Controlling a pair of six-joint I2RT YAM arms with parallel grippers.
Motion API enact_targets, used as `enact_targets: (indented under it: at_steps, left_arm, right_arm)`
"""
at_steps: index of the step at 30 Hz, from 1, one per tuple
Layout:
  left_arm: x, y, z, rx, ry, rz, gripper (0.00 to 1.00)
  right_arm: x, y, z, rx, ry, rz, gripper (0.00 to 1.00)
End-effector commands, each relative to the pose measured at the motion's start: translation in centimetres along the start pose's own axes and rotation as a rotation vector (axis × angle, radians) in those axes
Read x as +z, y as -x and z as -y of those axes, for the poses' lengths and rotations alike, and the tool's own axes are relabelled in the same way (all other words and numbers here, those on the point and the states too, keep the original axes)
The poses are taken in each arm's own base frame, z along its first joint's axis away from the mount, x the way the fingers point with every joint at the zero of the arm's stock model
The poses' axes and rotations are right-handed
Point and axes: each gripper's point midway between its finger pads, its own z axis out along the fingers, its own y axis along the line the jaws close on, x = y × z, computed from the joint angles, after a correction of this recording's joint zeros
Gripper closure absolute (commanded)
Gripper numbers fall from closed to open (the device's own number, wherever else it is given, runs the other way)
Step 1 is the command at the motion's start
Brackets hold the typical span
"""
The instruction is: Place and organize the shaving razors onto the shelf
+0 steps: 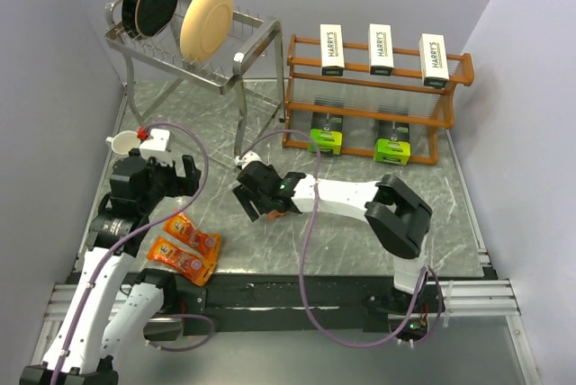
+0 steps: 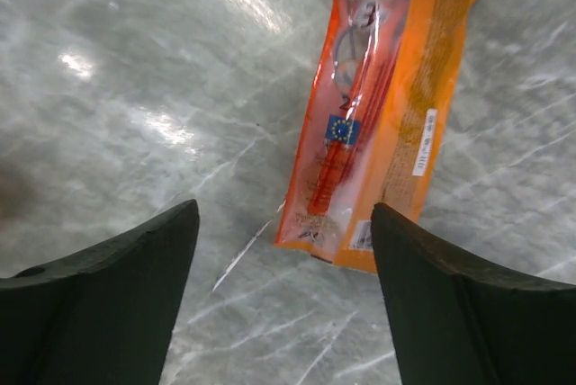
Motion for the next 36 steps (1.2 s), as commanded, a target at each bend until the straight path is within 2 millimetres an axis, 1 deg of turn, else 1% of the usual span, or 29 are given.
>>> enact_targets:
  at_steps: [1,3,7,8,11,12,13,14,15,16,17,18,19,20,21,22,23,24,25,26,27,28,29,30,32,33,34,35,36]
  left_arm:
    - [-1.3,3.5,0.3,-0.041,-0.011,0.093,0.01]
    - [-1.6,4.1,0.1,-0.047,-0.004,0.108,0.01]
    - [-2.0,4.9,-0.2,-0.052,0.003,0.127,0.01]
    - [-2.1,4.9,-0.2,-0.055,0.0,0.13,0.01]
    - [-2.1,4.9,-0.2,-0.061,0.001,0.132,0.0]
    - [-2.1,4.8,-0.2,-0.064,-0.001,0.133,0.01]
    - [-2.1,4.9,-0.1,-0.063,-0.006,0.137,0.01]
    - [-2.0,4.9,0.0,-0.065,-0.013,0.135,0.01]
    - [-2.0,5.0,0.1,-0.067,-0.022,0.139,0.0]
    - [-1.9,5.1,0.2,-0.067,-0.026,0.137,0.01]
    - [-1.8,5.2,0.6,-0.067,-0.046,0.138,0.01]
    - [-1.8,5.3,0.8,-0.066,-0.059,0.14,0.0]
    - [-1.8,5.3,1.2,-0.062,-0.083,0.139,0.01]
    - [-1.7,5.4,1.7,-0.055,-0.112,0.142,0.0]
    - [-1.7,5.1,2.7,-0.041,-0.176,0.132,0.0]
    - [-1.6,5.0,3.3,-0.033,-0.208,0.128,0.0]
    - [-1.5,4.9,3.7,-0.027,-0.238,0.129,0.0]
    - [-1.4,4.2,4.7,-0.02,-0.3,0.112,0.0]
    - [-1.3,3.9,5.1,-0.018,-0.327,0.104,0.01]
    - [-1.0,3.6,5.5,-0.015,-0.352,0.091,0.0]
    - [-0.8,3.2,5.9,-0.016,-0.376,0.078,0.01]
    - [-0.8,2.9,6.6,-0.009,-0.417,0.065,0.01]
    - [-0.2,2.3,6.8,-0.015,-0.423,0.039,0.01]
    - [0.2,1.9,7.0,-0.017,-0.426,0.028,0.01]
    - [1.2,0.7,7.8,0.007,-0.421,-0.014,0.01]
    - [1.6,0.3,7.9,0.024,-0.407,-0.027,0.01]
    - [1.7,-0.1,8.7,0.032,-0.41,-0.043,0.01]
    - [2.3,-0.3,7.9,0.019,-0.348,-0.052,0.0]
    - [2.4,-0.4,7.9,-0.017,-0.339,-0.063,0.0]
  right_arm:
    - [1.6,-0.7,0.4,0.04,-0.069,-0.03,0.2]
    - [2.0,-1.1,1.2,0.038,-0.117,-0.036,0.24]
    - [3.0,-2.8,2.4,0.045,-0.129,-0.093,0.3]
    - [3.2,-3.3,2.7,0.047,-0.133,-0.108,0.4]
    - [3.1,-3.7,3.2,0.05,-0.119,-0.12,0.68]
    - [2.5,-3.1,3.2,0.053,-0.108,-0.101,0.69]
    - [2.2,-2.8,3.2,0.057,-0.095,-0.087,0.69]
    - [1.8,-2.5,3.6,0.07,-0.084,-0.083,0.68]
    - [0.5,-1.3,3.5,0.079,-0.057,-0.047,0.66]
    - [-0.2,-0.6,3.2,0.071,-0.01,-0.029,0.63]
    - [-0.9,-0.3,3.5,0.089,0.023,-0.022,0.52]
    - [-2.7,1.2,3.4,0.109,0.082,0.019,0.48]
    - [-3.6,1.3,3.3,0.124,0.133,0.019,0.44]
    - [-4.3,1.7,4.1,0.156,0.151,0.029,0.44]
    - [-5.9,2.6,4.4,0.185,0.2,0.059,0.46]
    - [-6.4,1.9,4.6,0.204,0.228,0.043,0.53]
    - [-7.2,1.7,4.3,0.219,0.292,0.035,0.57]
    - [-8.0,2.2,5.7,0.251,0.308,0.06,0.62]
    - [-8.0,1.1,6.2,0.257,0.308,0.043,0.66]
    - [-8.1,0.8,6.9,0.263,0.302,0.049,0.66]
    - [-8.9,1.1,7.7,0.251,0.286,0.086,0.62]
    - [-8.6,0.4,8.2,0.236,0.259,0.1,0.5]
    - [-8.8,0.3,8.1,0.213,0.257,0.116,0.47]
    - [-9.2,0.4,8.0,0.186,0.264,0.136,0.46]
    - [-9.0,0.2,7.2,0.165,0.263,0.15,0.44]
    - [-8.4,0.0,7.5,0.174,0.223,0.145,0.43]
    - [-8.2,0.4,6.9,0.169,0.213,0.156,0.38]
    - [-7.8,0.6,6.6,0.165,0.19,0.159,0.34]
    - [-6.7,0.5,6.4,0.146,0.154,0.148,0.31]
